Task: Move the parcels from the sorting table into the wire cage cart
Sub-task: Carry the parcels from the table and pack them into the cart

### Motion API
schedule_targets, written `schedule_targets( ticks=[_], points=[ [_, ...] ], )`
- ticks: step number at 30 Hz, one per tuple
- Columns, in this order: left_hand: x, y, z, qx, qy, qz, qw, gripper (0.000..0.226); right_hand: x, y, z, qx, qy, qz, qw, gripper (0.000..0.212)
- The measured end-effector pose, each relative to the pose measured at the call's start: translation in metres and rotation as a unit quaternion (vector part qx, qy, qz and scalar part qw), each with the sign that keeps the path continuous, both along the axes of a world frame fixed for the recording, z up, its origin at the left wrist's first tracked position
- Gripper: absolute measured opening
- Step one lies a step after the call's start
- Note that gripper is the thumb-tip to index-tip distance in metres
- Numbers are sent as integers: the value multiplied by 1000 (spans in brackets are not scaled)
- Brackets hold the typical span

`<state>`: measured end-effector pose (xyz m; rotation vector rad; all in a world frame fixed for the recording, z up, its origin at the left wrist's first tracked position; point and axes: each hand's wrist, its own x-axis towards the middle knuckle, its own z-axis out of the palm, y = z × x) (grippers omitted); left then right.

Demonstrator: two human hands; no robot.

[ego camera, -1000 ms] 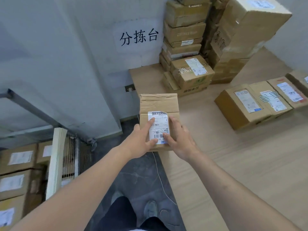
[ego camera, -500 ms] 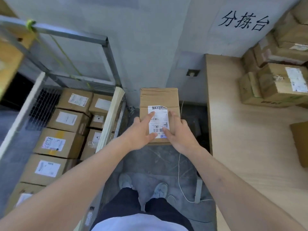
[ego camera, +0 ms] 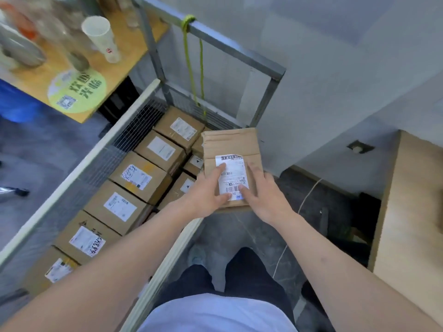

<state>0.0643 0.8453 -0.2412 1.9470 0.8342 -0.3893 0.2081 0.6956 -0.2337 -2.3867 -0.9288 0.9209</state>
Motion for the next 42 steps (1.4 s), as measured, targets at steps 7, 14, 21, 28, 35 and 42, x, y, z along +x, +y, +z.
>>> schedule_targets(
  ticks=[7, 14, 21, 28, 35, 42],
  points=[
    [-13, 33, -17, -42, 9, 115, 992, 91, 24, 64, -17, 16, -12, 122, 992, 57],
    [6, 48, -41, -74, 0, 297, 952, 90, 68, 133, -45, 28, 19, 242, 970, 56],
    [28, 56, -70, -65, -12, 435, 898, 75, 92, 194, -74, 32, 29, 340, 939, 61],
    [30, 71, -114, -65, 12, 487, 871, 67, 94, 242, -113, -20, 47, 399, 915, 62],
    [29, 89, -187, -107, 46, 510, 852, 64, 85, 273, -185, -73, 64, 398, 912, 61],
    [22, 92, -257, -133, 54, 495, 857, 69, 79, 279, -260, -152, 105, 437, 880, 63]
  ],
)
